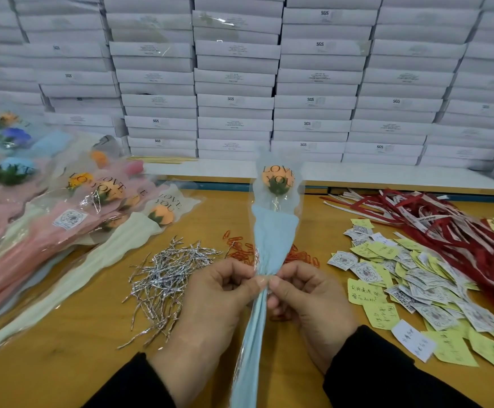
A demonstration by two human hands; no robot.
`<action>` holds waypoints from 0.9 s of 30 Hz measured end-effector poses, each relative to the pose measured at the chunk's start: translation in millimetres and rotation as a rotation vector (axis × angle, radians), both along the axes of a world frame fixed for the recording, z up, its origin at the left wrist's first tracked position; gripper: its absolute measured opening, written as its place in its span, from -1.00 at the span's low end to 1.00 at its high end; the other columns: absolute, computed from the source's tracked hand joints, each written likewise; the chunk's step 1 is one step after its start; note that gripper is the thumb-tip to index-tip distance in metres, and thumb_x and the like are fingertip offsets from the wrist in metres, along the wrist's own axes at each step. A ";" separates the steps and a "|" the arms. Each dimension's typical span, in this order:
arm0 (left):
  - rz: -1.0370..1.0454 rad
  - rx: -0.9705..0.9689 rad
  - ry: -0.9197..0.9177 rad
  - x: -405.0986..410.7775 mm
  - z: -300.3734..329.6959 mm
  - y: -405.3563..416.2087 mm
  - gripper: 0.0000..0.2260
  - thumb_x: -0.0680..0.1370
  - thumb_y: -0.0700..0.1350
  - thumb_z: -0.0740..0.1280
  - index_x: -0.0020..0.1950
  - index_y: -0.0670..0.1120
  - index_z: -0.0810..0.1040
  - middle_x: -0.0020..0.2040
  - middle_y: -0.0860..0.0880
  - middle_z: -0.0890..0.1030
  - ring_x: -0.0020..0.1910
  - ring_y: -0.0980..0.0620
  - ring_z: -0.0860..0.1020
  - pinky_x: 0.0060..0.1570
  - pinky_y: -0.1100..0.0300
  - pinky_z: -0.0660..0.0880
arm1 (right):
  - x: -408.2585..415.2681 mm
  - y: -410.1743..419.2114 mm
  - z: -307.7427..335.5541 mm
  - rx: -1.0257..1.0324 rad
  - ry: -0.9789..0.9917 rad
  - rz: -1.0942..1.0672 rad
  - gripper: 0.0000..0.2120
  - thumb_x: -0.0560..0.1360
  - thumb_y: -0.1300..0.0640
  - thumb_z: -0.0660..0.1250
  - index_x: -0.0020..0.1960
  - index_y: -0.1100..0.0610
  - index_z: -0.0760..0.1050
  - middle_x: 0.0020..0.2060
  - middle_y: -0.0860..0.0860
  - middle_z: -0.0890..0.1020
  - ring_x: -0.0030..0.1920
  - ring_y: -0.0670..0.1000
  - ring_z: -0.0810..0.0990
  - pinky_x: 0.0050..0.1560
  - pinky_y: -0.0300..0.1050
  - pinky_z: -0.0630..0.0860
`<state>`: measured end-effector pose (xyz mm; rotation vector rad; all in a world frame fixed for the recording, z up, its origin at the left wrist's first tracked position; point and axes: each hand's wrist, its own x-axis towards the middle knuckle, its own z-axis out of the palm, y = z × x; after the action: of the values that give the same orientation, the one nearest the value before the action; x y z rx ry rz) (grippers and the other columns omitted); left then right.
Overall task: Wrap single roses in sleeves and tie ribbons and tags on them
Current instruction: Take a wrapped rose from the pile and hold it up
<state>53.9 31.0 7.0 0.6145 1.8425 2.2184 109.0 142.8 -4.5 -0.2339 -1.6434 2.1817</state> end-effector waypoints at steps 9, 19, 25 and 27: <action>-0.085 0.101 -0.152 2.8 1.6 0.0 -0.87 0.25 -0.29 0.43 -0.26 -0.25 0.54 -0.46 -0.09 0.53 -0.54 0.08 0.52 -0.54 0.34 0.43 | -0.6 -0.4 1.2 -0.028 0.040 0.013 -0.88 0.42 0.41 0.32 -0.26 0.26 0.47 -0.54 0.09 0.55 -0.54 -0.06 0.51 -0.49 -0.27 0.49; -0.042 0.068 -0.119 3.5 1.9 0.2 -0.87 0.18 -0.18 0.45 -0.35 -0.18 0.55 -0.48 -0.14 0.58 -0.55 0.03 0.54 -0.53 0.30 0.45 | 0.0 -1.9 3.7 -0.028 0.061 0.001 -0.87 0.42 0.44 0.30 -0.26 0.28 0.47 -0.54 0.08 0.54 -0.54 -0.07 0.51 -0.49 -0.28 0.50; 0.026 -0.010 -0.039 5.4 2.4 -2.0 -0.88 0.19 -0.09 0.46 -0.34 -0.10 0.65 -0.39 -0.22 0.63 -0.45 -0.07 0.57 -0.28 0.04 0.48 | 0.9 -1.2 3.8 -0.008 0.051 -0.001 -0.88 0.42 0.43 0.31 -0.25 0.27 0.48 -0.52 0.07 0.56 -0.53 -0.08 0.52 -0.48 -0.28 0.50; 0.007 -0.037 -0.033 4.4 2.1 -2.0 -0.97 0.30 -0.19 0.45 -0.34 -0.11 0.65 -0.43 -0.17 0.63 -0.50 0.02 0.56 -0.38 0.13 0.50 | 0.9 -0.7 3.7 0.004 0.045 -0.007 -0.89 0.42 0.41 0.33 -0.25 0.27 0.48 -0.51 0.05 0.56 -0.52 -0.08 0.52 -0.47 -0.28 0.51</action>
<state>58.3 29.0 9.1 0.5624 1.8683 2.1804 109.9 142.1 -0.8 -0.1881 -1.6201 2.1626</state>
